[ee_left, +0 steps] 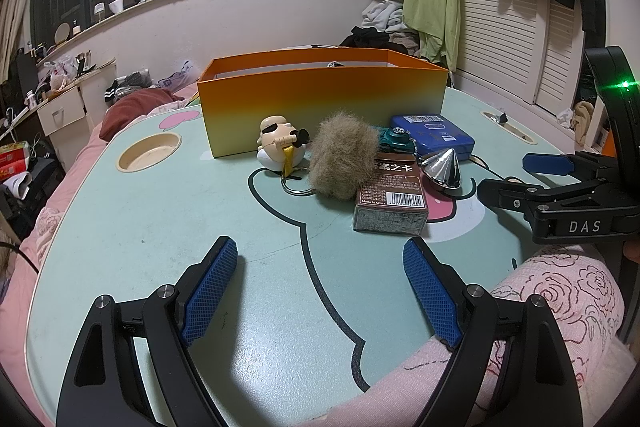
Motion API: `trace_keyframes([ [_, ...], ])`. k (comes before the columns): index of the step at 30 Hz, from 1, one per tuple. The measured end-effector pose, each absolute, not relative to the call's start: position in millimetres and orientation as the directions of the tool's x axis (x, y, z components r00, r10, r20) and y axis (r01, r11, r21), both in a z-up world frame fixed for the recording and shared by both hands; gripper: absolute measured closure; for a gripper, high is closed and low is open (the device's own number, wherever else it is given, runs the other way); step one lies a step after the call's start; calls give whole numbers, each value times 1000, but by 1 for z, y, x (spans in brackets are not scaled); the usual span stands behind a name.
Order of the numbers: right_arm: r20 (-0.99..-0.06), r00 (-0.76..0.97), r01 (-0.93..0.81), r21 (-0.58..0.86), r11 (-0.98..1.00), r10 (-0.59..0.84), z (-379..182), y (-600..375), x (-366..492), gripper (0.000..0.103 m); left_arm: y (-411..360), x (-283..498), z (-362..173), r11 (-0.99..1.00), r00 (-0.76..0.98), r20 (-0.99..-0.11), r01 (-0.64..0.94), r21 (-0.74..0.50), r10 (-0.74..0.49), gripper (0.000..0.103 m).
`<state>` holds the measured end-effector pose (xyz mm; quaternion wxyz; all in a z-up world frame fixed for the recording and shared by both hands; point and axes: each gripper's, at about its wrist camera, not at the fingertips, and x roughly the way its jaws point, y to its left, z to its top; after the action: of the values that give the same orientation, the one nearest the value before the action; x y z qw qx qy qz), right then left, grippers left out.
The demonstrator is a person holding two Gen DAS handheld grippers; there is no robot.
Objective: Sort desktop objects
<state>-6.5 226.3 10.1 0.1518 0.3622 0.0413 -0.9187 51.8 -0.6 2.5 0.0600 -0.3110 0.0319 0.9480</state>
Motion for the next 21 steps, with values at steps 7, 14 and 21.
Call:
trace_keyframes([
  [7,-678,-692,309,35,-950,-250,10,227,-7,7,-1,51,3,-990,-799,-593,-137,18,100,18],
  [14,-677,-692,309,34,-950,-249,10,227,-6,7,2,56,31,-980,-828,-531,-196,-23,178,18],
  [21,-677,-692,309,35,-950,-250,10,227,-6,7,16,10,50,-980,-813,-559,-198,5,161,42],
])
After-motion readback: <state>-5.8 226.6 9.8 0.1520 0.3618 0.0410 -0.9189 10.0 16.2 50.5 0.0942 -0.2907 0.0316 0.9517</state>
